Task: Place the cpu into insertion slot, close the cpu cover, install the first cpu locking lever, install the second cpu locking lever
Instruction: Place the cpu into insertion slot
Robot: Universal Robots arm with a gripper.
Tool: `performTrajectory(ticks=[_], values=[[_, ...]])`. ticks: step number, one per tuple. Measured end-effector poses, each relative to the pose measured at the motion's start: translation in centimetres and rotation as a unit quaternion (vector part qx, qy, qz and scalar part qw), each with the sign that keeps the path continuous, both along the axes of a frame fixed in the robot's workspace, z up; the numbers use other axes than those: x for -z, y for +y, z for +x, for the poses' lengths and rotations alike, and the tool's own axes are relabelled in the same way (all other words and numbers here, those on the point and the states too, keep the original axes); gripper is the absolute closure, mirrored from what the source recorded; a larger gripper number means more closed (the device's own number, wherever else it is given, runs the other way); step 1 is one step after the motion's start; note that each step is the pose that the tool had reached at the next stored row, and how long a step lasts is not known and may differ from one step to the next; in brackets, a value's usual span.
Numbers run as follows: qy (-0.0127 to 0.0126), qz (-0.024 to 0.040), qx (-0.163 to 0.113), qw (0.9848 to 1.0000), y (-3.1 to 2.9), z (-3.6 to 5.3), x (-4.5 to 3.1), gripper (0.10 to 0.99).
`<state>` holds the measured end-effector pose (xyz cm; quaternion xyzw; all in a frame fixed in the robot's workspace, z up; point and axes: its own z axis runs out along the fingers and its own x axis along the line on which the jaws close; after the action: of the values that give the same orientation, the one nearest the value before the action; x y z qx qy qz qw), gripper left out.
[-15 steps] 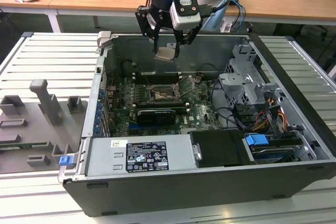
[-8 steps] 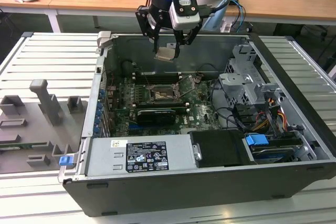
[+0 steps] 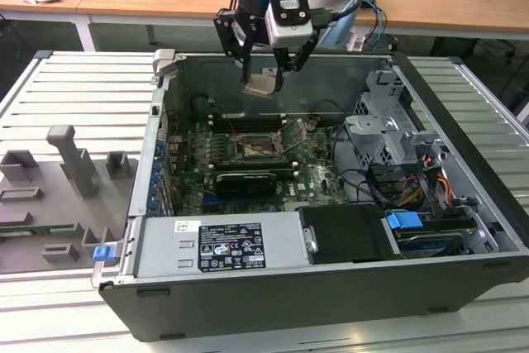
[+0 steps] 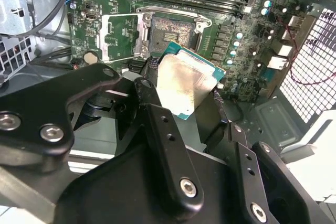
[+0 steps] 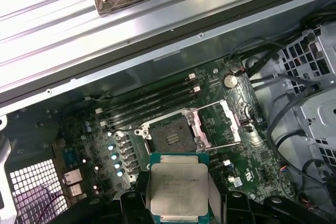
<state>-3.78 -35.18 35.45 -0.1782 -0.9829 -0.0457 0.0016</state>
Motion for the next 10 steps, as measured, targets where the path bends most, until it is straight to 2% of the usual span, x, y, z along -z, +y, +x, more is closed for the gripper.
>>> performTrajectory(ticks=[10], values=[[0.0, 0.0, 0.018, 0.9998, 0.0, 0.0, 0.03, 0.557]])
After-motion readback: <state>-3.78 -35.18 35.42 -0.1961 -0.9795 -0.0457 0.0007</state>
